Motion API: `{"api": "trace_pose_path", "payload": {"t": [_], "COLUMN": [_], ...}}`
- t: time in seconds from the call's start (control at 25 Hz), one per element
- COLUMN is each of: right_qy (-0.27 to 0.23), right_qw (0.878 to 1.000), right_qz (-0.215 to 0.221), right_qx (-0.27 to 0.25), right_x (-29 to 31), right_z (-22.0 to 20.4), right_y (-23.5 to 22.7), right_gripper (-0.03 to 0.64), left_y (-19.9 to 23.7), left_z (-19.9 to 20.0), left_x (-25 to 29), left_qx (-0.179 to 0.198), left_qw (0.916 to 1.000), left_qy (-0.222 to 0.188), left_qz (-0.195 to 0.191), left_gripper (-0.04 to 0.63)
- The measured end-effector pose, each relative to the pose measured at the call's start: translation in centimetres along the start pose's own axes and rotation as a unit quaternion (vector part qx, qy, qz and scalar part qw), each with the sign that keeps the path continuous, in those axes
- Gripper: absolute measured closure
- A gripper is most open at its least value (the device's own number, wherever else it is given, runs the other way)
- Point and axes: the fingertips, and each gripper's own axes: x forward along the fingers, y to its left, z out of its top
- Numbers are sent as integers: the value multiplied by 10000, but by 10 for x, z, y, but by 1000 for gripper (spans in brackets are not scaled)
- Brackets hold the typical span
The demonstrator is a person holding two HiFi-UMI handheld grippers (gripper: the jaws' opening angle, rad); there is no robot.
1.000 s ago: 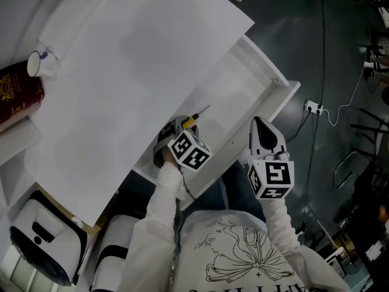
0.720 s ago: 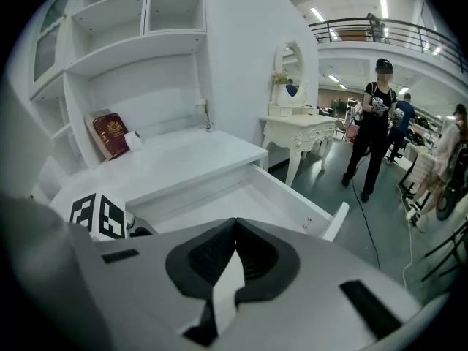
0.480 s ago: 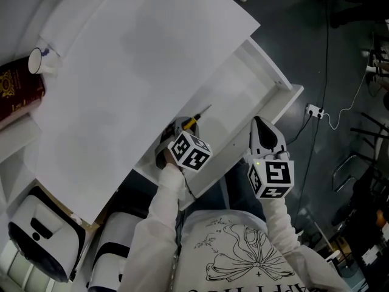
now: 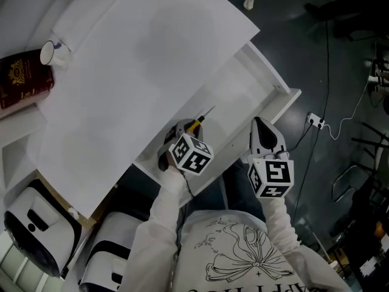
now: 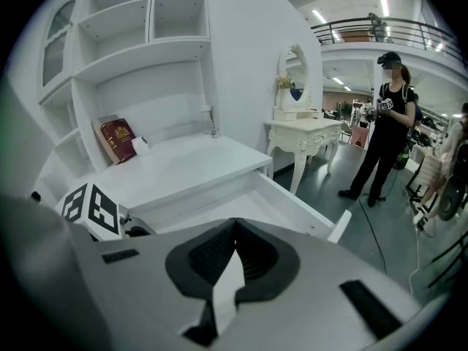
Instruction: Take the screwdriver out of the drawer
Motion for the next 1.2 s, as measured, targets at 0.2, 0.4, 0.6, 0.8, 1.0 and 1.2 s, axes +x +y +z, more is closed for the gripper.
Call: {"api": "trace_pose_path", "payload": {"t": [0.2, 0.4, 0.6, 0.8, 1.0, 1.2], "right_qy": [-257, -610, -988, -1402, -1777, -2184], "right_qw": [9996, 9978, 9942, 9881, 9807, 9706], "right_qz": [88, 197, 312, 465, 607, 760], "right_qx": [-71, -184, -289, -436, -550, -672], "right_x": [-18, -41, -70, -97, -128, -152], "right_z": [18, 45, 73, 102, 128, 156], "right_y": [-1, 1, 7, 17, 27, 40], "right_gripper": [614, 614, 614, 614, 614, 614], "left_y": [-10, -8, -7, -1, -4, -6], "left_z": [24, 52, 70, 82, 93, 100], "left_x": [-37, -87, -140, -193, -246, -295], "left_qx": [-216, -511, -691, -1014, -1193, -1422], "left_qw": [9988, 9932, 9841, 9688, 9518, 9276], "left_qy": [-423, -939, -1366, -1838, -2260, -2782], "left_qz": [156, 469, 901, 1320, 1697, 2047], "left_gripper": [525, 525, 525, 525, 525, 525]}}
